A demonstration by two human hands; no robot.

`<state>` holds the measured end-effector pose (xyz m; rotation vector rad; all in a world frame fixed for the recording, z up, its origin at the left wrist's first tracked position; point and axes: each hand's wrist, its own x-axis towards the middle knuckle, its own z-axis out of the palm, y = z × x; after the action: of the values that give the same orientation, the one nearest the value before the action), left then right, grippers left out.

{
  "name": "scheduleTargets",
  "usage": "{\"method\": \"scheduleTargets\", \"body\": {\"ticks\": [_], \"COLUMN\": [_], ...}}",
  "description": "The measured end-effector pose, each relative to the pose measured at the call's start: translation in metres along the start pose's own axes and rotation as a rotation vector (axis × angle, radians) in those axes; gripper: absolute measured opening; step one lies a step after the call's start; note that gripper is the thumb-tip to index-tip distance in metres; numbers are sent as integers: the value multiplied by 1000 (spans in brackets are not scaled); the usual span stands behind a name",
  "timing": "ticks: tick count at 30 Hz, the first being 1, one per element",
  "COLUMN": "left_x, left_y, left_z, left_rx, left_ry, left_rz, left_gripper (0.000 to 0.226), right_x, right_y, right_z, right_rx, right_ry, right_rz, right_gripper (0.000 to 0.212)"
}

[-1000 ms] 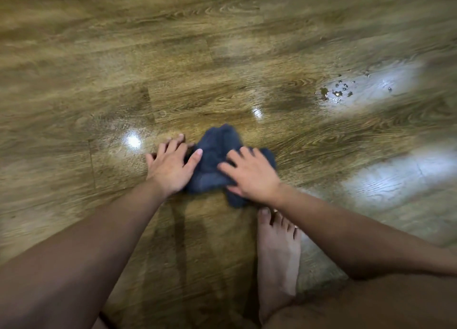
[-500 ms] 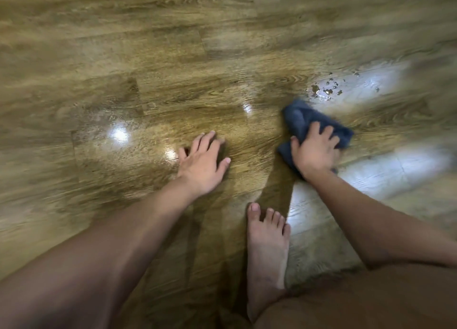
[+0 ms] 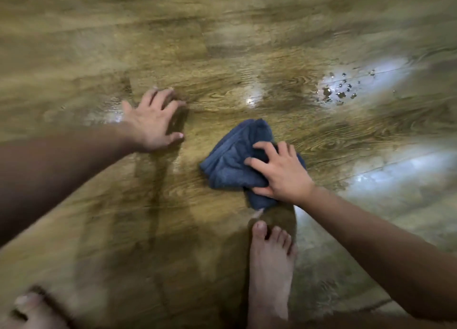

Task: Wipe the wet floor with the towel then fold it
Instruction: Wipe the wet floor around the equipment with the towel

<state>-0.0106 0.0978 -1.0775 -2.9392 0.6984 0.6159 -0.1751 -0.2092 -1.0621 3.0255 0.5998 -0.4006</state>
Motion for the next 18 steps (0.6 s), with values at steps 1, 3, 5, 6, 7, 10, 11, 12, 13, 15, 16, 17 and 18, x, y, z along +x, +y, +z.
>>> {"method": "scheduleTargets", "body": {"ticks": [1,3,5,6,7,10,11,12,13,15,16,17,18], "left_x": [2,-1,-6,-8,-11,-18,-18,-16,-13,-7,-5,-5,-7], "left_y": [-24,-63,-86,-91,-90,-86,-86,-86,-88,-94,-99,-104,-114], "left_z": [-4,-10,-8,-2,6,20,18,14,7,-10,-18,-26,-34], "left_rx": [29,-41,-212,-281,-323,-335,-330,-311,-278,-201,-182,-174,-172], "left_ry": [-70,-208,-266,-278,-289,-271,-278,-294,-311,-337,-352,-359,-358], "left_rz": [-65,-228,-363,-398,-413,-423,-429,-430,-426,-380,-341,-296,-247], "left_gripper": [94,112,130,139,144,133,132,133,136,134,128,118,105], "right_x": [10,37,74,95,116,186,207,225,239,249,244,235,224], "right_y": [2,5,7,8,10,11,10,8,6,-1,-5,-8,-14], "right_z": [-1,-4,-10,-14,-17,-33,-38,-43,-47,-51,-51,-51,-52], "right_rx": [20,56,62,55,53,71,70,81,104,123,103,74,48], "right_ry": [4,26,57,73,84,86,88,84,80,93,105,109,93], "right_rz": [25,70,97,105,116,209,246,286,324,369,351,308,244], "right_gripper": [71,69,70,70,69,68,67,67,66,63,62,61,61]}}
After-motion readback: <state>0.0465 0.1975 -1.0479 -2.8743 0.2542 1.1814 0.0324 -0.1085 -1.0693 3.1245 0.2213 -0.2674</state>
